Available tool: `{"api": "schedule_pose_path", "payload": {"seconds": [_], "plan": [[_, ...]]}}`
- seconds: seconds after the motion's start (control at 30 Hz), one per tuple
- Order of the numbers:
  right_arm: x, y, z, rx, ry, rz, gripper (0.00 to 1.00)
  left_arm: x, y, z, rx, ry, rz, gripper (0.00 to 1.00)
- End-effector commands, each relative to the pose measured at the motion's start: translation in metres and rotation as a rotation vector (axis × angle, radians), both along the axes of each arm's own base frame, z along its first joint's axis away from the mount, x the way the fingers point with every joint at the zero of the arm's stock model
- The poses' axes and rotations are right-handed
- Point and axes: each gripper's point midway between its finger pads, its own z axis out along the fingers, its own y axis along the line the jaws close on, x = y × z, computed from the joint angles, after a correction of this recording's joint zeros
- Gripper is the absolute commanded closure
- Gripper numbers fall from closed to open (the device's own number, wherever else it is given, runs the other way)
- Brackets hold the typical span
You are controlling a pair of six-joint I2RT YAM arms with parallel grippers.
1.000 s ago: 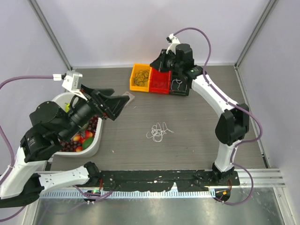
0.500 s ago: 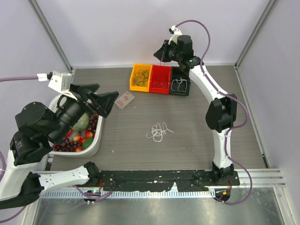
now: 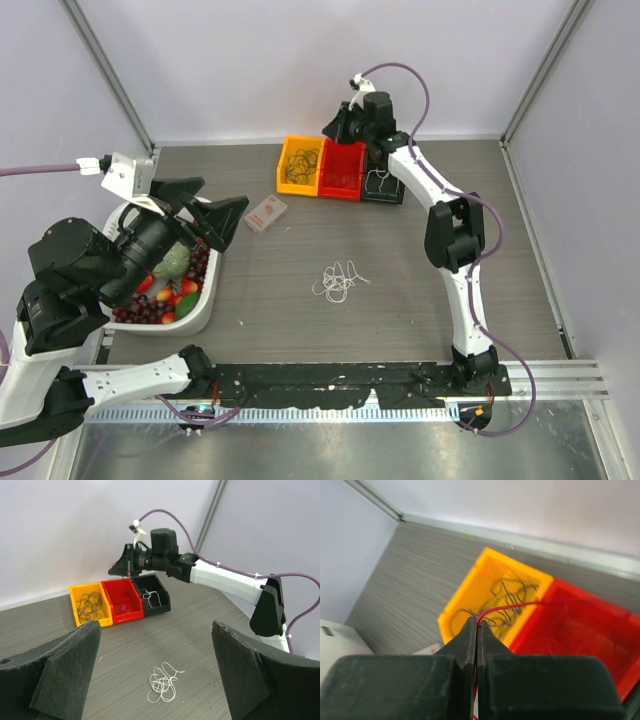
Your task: Untangle the cables
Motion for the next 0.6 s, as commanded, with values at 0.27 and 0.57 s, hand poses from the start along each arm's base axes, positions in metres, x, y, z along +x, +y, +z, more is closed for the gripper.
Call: {"api": "schedule_pose_path", "payload": {"seconds": [0.27,0.57], "plan": [[-0.008,-0.046,-0.094,-0.183,0.288,-0.315,0.99,-0.005,0.014,0.004,-0.008,-0.018,0.019,0.04],[0.014,-0.035,-0.122,-0.276,0.283,-0.398,0.96,-0.002,0.002,-0.002,0.011,-0.001,-0.004,0.04]]}}
